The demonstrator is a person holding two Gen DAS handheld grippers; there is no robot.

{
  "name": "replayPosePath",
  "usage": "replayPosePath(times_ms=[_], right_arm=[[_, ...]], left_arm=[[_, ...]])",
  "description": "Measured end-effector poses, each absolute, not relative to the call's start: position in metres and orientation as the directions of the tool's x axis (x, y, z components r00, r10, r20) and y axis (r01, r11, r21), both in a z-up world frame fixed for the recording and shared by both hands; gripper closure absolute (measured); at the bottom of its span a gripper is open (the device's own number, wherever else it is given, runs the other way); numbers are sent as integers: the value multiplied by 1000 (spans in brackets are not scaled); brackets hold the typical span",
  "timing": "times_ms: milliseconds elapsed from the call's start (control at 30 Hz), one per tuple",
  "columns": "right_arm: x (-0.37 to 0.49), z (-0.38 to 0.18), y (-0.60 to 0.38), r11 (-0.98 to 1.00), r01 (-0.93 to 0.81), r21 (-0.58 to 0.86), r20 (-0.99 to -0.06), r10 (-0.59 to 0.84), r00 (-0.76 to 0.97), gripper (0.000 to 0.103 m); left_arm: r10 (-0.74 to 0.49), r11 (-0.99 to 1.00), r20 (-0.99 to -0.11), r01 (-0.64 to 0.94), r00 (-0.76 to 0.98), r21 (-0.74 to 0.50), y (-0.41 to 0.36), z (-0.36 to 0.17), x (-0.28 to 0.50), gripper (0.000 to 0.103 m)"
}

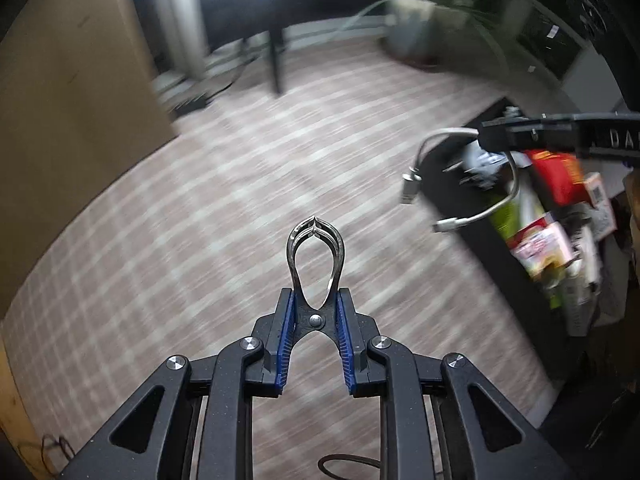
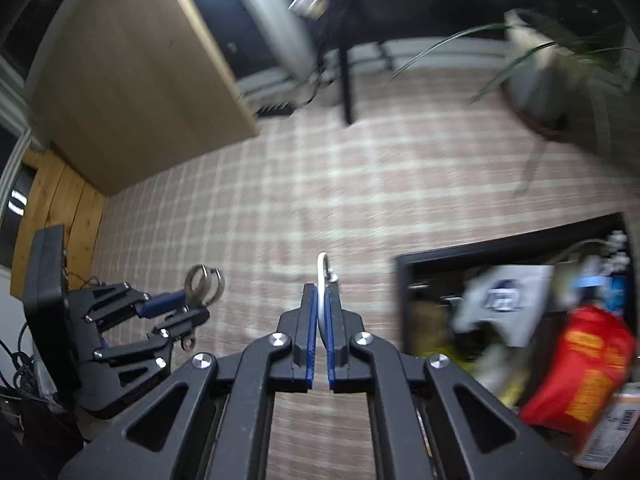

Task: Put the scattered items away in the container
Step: 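Carry the clip and white cable in both grippers over the tray, then open both grippers to drop the clip and cable into the tray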

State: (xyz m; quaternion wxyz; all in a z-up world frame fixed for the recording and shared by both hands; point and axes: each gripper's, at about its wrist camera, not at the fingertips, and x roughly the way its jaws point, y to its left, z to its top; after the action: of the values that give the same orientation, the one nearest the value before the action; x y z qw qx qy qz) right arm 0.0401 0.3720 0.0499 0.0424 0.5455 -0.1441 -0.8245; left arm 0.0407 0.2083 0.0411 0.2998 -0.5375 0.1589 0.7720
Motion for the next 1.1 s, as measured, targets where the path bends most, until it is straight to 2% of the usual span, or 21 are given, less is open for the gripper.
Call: replayPosePath(times_ms=[267, 567, 900, 933, 1033, 1100], right_arm=[[88, 113, 477, -944, -240, 225, -864, -80, -497, 99], [155, 126, 575, -884, -424, 198, -873, 38, -486, 99], [211, 124, 622, -818, -540, 200, -880, 93, -466, 99], [214, 123, 624, -813, -543, 208, -879, 87, -468, 98], [220, 118, 630, -798, -551, 242, -890, 44, -454, 87], [224, 119, 631, -796, -559, 230, -890, 60, -452, 86]], left_arm=[[401, -625, -895, -773, -195, -112, 313, 73, 65, 84], [434, -469, -897, -871, -81, -148, 409, 79, 108, 84], [444, -340, -896, -927, -12, -156, 478, 90, 158, 83], [446, -339, -895, -928, -14, -154, 482, 91, 161, 82], [437, -359, -899, -921, -21, -153, 490, 94, 162, 55], [437, -372, -899, -916, -32, -148, 488, 96, 160, 54]])
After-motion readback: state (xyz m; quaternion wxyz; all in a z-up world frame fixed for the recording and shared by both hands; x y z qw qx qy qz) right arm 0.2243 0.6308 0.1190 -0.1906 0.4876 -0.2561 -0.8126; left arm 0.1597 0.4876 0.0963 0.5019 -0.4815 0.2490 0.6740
